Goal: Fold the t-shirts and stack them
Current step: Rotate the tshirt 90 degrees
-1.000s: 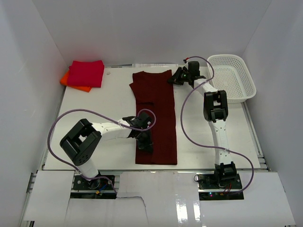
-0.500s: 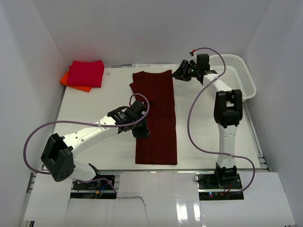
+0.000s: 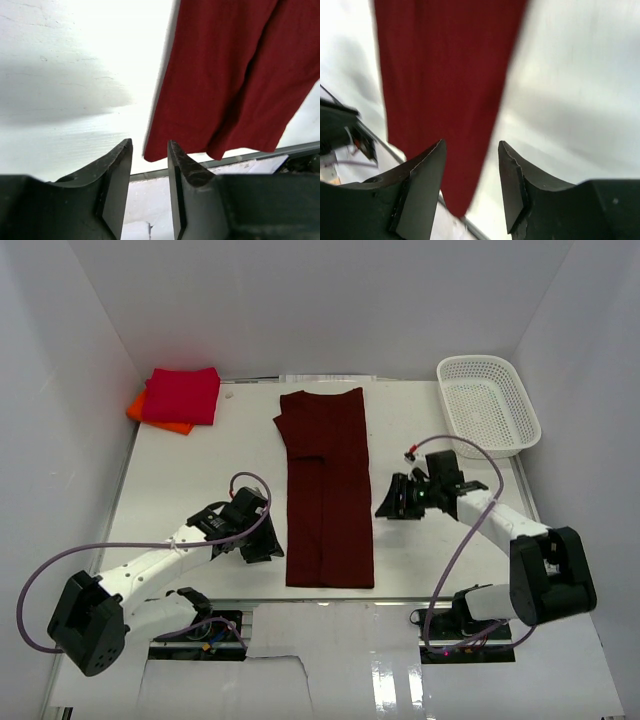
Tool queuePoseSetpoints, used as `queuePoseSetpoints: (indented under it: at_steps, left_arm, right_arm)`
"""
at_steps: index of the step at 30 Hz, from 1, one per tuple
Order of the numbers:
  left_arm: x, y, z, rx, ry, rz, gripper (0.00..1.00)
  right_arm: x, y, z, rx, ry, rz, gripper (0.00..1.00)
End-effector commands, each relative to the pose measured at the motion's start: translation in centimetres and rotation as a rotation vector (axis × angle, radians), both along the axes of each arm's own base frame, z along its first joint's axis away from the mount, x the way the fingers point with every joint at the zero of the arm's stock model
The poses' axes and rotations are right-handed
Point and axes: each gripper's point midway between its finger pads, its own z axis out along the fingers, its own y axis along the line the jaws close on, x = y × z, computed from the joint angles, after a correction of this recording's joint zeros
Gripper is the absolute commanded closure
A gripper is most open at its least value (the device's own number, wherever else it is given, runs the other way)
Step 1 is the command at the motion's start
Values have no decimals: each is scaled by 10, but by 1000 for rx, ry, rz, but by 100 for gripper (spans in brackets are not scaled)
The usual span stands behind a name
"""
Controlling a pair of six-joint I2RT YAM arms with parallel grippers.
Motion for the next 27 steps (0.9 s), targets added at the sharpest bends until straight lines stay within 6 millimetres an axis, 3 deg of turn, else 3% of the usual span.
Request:
queuePoseSetpoints:
  at_steps: [1,3,4,7,13,20,27]
  left_arm:
    - [9,-8,13,-76,-72,-6,50]
    - [6,-11,12,-95,-57,-14,47]
    - [3,-13,9,-102,-41,-16,47]
    - [-6,-26,6,-183,7,-42,44]
    - [-23,-30,-11,-256,68,-29,39]
    - [-40,-19,-32,-234,124,-13,38]
    - [-44,-19,-42,-236,142,-10,38]
  right_arm:
    - [-57,-9,-20,-32,78,26,48]
    - [-77,-11,-18,-26,83,23,46]
    - [-95,-16,-29,-38,132,20,45]
    - [-117,-19,-25,-11,134,11,33]
    - [-156,-16,-41,41,254,21,32]
    - [-183,-6,-51,104,337,34,34]
    - [-187,5,-53,145,360,48,34]
